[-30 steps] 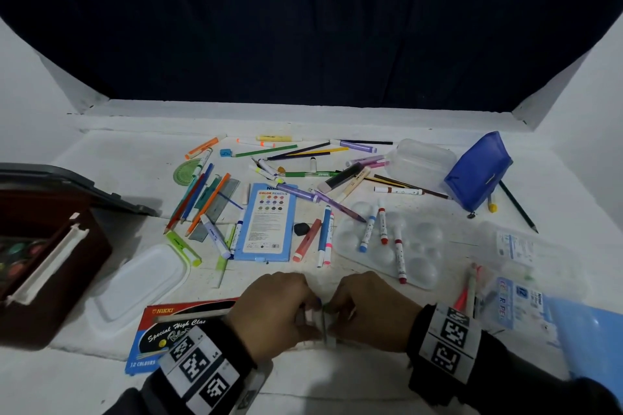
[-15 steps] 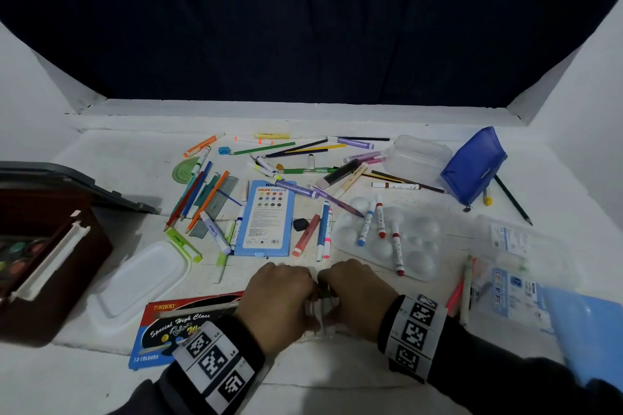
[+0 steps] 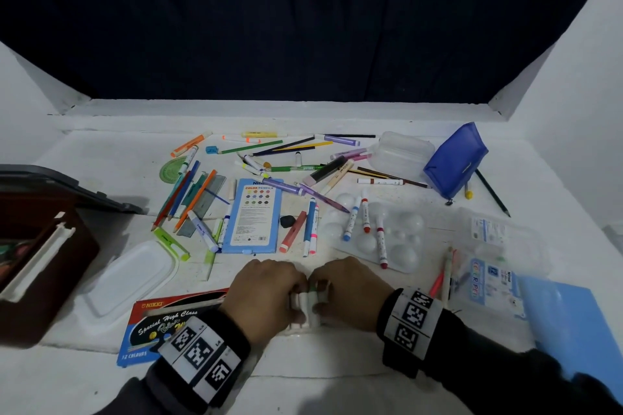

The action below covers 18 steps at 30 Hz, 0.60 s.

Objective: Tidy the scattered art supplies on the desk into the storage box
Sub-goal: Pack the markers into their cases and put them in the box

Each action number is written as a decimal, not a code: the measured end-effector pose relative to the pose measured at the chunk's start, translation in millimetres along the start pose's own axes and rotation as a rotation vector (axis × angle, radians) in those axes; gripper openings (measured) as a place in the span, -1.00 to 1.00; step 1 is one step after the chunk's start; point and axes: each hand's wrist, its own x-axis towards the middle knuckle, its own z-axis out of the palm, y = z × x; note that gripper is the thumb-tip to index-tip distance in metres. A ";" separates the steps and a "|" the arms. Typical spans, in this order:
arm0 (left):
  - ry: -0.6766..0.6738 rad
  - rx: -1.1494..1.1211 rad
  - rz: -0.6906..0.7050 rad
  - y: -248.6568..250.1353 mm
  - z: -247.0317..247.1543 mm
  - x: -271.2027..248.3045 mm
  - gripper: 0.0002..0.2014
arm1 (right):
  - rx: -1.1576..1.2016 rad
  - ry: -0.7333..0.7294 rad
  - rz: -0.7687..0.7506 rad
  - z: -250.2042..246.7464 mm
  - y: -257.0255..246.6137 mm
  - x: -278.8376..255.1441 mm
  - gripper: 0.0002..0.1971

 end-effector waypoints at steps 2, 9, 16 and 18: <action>-0.021 0.026 -0.008 2.3 -1.7 0.6 -0.57 | 0.116 0.003 0.002 -7.5 7.3 -2.9 -0.68; -0.080 -0.020 -0.079 17.2 -12.9 3.7 -0.73 | 0.237 0.139 -0.034 -48.2 41.7 -37.3 -0.78; -0.024 -0.141 -0.128 52.4 -20.2 33.6 -0.56 | -0.012 0.267 0.059 -110.6 134.9 -72.9 -0.86; 0.047 -0.183 -0.074 68.9 -16.7 45.1 -0.47 | -0.070 0.320 0.117 -122.9 171.8 -76.8 -0.89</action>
